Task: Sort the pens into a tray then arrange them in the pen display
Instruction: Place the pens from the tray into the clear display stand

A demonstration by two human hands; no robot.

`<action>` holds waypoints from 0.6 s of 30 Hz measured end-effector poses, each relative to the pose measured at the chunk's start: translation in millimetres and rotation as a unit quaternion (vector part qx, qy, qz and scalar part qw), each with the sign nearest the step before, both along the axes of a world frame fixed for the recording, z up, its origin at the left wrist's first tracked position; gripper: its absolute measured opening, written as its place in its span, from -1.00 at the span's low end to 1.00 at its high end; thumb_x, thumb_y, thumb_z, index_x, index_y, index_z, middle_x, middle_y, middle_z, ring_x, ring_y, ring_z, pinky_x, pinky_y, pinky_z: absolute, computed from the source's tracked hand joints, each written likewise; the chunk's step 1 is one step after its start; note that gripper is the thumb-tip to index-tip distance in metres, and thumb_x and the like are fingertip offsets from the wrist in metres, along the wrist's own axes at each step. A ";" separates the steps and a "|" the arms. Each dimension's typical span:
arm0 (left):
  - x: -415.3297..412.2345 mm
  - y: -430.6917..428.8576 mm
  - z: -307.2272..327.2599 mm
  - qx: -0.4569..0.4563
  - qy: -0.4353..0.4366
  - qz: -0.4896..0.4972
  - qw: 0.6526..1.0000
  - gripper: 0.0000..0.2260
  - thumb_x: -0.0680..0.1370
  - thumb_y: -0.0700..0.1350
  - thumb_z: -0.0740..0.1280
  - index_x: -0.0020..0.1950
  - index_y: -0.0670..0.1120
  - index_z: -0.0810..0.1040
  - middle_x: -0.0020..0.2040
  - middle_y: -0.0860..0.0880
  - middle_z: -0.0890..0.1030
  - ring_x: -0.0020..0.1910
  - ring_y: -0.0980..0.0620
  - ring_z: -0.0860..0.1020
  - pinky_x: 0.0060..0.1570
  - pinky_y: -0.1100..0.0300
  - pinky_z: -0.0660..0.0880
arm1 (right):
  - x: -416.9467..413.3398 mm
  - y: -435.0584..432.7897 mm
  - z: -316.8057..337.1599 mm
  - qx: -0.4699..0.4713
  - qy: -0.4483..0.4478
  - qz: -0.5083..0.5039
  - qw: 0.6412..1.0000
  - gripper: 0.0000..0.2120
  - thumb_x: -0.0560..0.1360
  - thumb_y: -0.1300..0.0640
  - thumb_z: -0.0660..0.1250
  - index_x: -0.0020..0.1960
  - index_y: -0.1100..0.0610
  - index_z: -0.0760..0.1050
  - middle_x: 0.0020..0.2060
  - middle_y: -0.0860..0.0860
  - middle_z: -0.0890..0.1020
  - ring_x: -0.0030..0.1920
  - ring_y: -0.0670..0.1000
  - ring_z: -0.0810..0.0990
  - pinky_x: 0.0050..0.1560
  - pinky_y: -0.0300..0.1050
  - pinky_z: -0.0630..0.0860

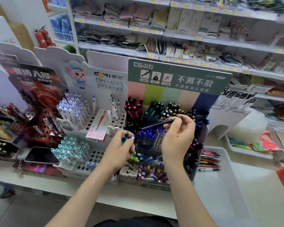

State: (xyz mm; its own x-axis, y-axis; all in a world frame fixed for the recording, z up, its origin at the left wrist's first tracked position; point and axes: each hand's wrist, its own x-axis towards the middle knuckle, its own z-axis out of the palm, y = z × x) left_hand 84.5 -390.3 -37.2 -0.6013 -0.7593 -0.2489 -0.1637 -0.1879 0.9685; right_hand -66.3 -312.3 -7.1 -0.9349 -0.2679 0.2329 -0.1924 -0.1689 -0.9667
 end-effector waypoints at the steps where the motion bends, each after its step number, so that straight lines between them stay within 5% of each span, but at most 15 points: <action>1: -1.1 -1.5 -1.7 0.006 0.003 0.041 0.999 -0.93 0.74 -0.13 0.22 0.20 -0.02 0.46 -0.21 -0.12 0.59 -0.50 0.05 0.28 -0.50 0.19 0.19 | 3.5 -0.7 -1.4 0.012 0.045 0.013 0.999 -0.88 0.74 0.21 0.20 0.23 0.15 0.48 -0.02 0.05 0.68 -0.14 -0.01 0.72 -0.07 -0.17 0.63; 4: -5.7 -8.7 -5.3 0.006 0.002 0.136 0.991 -0.91 0.74 -0.10 0.21 0.16 -0.05 0.50 -0.15 -0.11 0.72 -0.55 0.05 0.30 -0.51 0.18 0.25 | 13.2 -11.1 -14.8 0.093 0.190 0.094 0.973 -0.88 0.72 0.21 0.29 0.24 0.15 0.52 -0.03 -0.02 0.70 -0.11 -0.06 0.72 -0.10 -0.16 0.63; 8: -6.3 -6.1 -5.0 -0.096 -0.079 0.163 0.979 -0.78 0.68 0.03 0.23 -0.06 0.04 0.61 -0.14 0.07 0.76 -0.47 -0.02 0.49 -0.34 0.02 0.45 | 14.5 -31.2 -40.1 0.248 0.389 0.165 0.872 -0.86 0.68 0.15 0.36 0.23 0.07 0.52 -0.06 -0.03 0.67 -0.05 0.02 0.62 -0.01 0.05 0.56; 13: -2.6 -6.1 5.5 0.022 -0.001 0.140 0.990 -0.80 0.71 -0.12 0.21 0.20 -0.15 0.59 -0.29 -0.09 0.69 -0.52 -0.01 0.38 -0.54 0.17 0.30 | 9.7 -42.0 -50.0 0.354 0.460 0.083 0.810 -0.88 0.60 -0.02 0.41 -0.01 0.01 0.66 0.07 0.00 0.59 0.09 0.12 0.48 -0.02 0.08 0.42; 16: 3.5 -10.0 10.8 0.081 0.055 0.095 0.991 -0.78 0.71 -0.14 0.17 0.10 -0.31 0.47 -0.46 -0.07 0.52 -0.54 0.02 0.31 -0.55 0.20 0.24 | 9.8 -38.3 -51.2 0.328 0.449 0.128 0.821 -0.82 0.62 -0.01 0.36 -0.02 0.01 0.72 0.10 0.01 0.57 0.10 0.11 0.46 0.03 0.10 0.43; 18: 5.7 -11.3 15.7 0.096 0.080 0.064 0.990 -0.77 0.71 -0.12 0.13 0.03 -0.26 0.46 -0.49 -0.02 0.46 -0.54 0.04 0.29 -0.56 0.22 0.23 | 9.4 -30.8 -42.2 0.277 0.360 0.155 0.877 -0.80 0.67 0.01 0.33 0.04 0.01 0.73 0.03 -0.05 0.61 0.05 0.04 0.51 0.05 0.09 0.49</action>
State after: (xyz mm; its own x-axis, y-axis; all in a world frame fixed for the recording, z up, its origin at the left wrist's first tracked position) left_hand 90.3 -401.6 -21.5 -0.5472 -0.7797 -0.3044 0.0267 -0.3798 0.9247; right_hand -56.9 -343.0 -49.3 -0.4610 -0.7422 0.4864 -0.8142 0.1358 -0.5644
